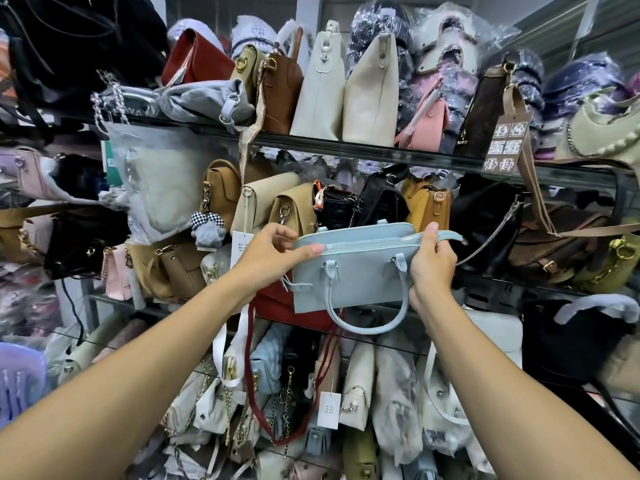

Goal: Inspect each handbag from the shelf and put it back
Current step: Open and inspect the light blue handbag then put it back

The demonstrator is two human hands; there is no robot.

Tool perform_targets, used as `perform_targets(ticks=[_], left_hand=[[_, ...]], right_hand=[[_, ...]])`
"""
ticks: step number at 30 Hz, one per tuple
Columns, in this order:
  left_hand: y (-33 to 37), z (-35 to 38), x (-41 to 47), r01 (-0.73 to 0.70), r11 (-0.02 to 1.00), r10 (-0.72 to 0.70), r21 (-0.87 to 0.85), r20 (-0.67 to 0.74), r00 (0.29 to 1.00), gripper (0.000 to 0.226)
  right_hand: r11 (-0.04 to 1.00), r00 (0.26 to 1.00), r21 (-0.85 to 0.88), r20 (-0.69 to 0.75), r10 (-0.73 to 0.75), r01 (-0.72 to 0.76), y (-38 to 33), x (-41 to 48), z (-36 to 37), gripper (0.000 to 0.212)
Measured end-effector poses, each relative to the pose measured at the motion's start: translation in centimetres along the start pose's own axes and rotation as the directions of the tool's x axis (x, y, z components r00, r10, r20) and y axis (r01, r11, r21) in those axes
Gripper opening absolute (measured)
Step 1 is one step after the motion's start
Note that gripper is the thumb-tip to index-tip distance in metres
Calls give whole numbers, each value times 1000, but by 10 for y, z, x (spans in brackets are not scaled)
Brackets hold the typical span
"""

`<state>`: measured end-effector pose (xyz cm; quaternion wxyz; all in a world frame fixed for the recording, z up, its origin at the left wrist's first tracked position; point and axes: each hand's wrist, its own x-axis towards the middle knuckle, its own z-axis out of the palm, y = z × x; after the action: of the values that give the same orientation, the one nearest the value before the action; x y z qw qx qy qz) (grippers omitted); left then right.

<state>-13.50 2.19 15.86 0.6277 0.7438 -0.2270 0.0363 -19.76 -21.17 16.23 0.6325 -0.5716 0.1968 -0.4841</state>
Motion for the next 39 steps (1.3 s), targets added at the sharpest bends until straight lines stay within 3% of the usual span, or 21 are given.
perform_targets(ticks=[3,5,7,11,15,19,25,33,39], left_hand=[[-5,-4,0,24,997,-34,69,149,988,124],[-10,-6,2,10,992,-34,128,182,983,138],[-18,-5,4,-7,991,-17,130,183,983,134],[-33,-4,5,-43,998,52,-42,261,964,105],[-33,-3,4,-198,980,193,6,184,964,96],[-30,-1,5,-360,930,352,70,109,930,97],[-23,-2,3,-444,877,437,182,78,896,99],[-27,-8,7,-470,853,465,227,79,882,104],[-35,-17,12,-470,837,478,279,44,877,92]], right_hand=[[996,1000,85,11,12,-13,-4,-2,1,43],[996,1000,94,8,9,-9,-4,-4,2,44],[990,999,132,10,39,-40,-5,-6,3,45],[936,989,322,91,119,-142,-13,-8,3,33],[859,973,460,156,173,-226,-19,-7,-2,24],[800,963,538,190,191,-265,-20,-8,-8,32],[772,949,553,211,235,-314,-18,-8,-12,46],[770,948,553,212,240,-318,-24,-11,-15,47],[798,951,528,251,180,-291,-25,-15,-13,49]])
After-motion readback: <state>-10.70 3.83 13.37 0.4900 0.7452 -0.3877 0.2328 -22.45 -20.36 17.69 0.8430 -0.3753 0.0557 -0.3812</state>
